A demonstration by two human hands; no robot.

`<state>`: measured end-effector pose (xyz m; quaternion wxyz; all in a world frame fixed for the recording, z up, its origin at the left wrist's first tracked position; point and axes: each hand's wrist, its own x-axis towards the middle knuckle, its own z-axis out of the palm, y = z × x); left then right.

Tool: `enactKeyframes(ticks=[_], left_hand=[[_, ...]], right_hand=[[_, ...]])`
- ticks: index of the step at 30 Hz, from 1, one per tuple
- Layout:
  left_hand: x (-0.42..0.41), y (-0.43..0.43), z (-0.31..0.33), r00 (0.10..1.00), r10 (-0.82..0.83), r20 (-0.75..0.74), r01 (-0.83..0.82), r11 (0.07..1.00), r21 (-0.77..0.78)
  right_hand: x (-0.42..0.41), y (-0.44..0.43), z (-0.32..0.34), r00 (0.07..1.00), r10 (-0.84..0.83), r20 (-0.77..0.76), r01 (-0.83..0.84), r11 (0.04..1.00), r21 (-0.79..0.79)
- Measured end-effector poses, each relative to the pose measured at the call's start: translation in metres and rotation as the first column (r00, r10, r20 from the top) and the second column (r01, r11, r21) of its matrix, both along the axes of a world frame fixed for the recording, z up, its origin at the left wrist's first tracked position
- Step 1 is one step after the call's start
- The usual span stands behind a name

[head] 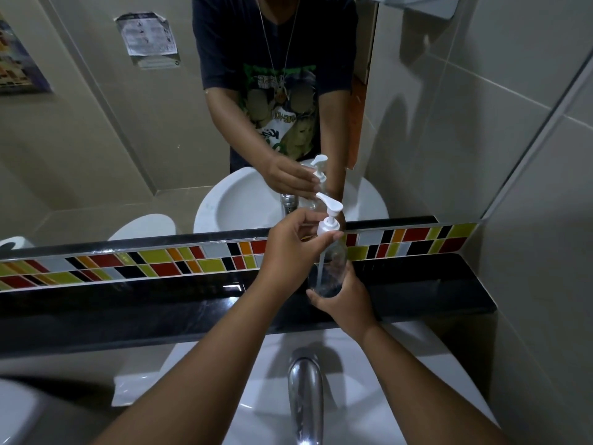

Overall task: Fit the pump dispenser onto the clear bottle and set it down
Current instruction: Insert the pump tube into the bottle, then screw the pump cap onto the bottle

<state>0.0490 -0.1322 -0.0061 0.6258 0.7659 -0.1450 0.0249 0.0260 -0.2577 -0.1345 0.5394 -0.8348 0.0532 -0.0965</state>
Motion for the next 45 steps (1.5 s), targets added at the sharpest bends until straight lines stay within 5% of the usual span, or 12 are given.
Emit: enactKeyframes(ticks=[6,14,21,27,37,45], left_hand=[[-0.007,-0.004,-0.014,0.993,0.087,0.075,-0.085,0.996,-0.031],[0.003,-0.001,-0.006,0.997,-0.063,-0.050,0.063,0.998,0.008],[0.012,-0.010,0.007,0.998,-0.055,0.011,0.053,0.994,0.096],[0.011,0.013,0.000,0.990,-0.092,-0.106,0.084,0.993,-0.085],[0.010,-0.010,0.004,0.996,-0.067,-0.056,0.069,0.997,0.027],[0.008,0.013,-0.004,0.998,-0.029,-0.062,0.024,0.997,-0.079]], right_hand=[[-0.001,0.001,0.000,1.000,0.015,0.023,-0.015,1.000,-0.003],[0.001,0.001,0.001,1.000,0.003,0.010,-0.003,0.999,0.035],[0.000,0.002,0.003,1.000,0.015,0.005,-0.015,0.999,0.044],[-0.001,0.001,0.003,0.999,-0.024,-0.021,0.025,0.999,0.030],[0.000,0.001,0.002,1.000,0.007,-0.016,-0.006,1.000,0.020],[0.002,0.001,-0.001,0.997,-0.039,-0.072,0.038,0.999,-0.012]])
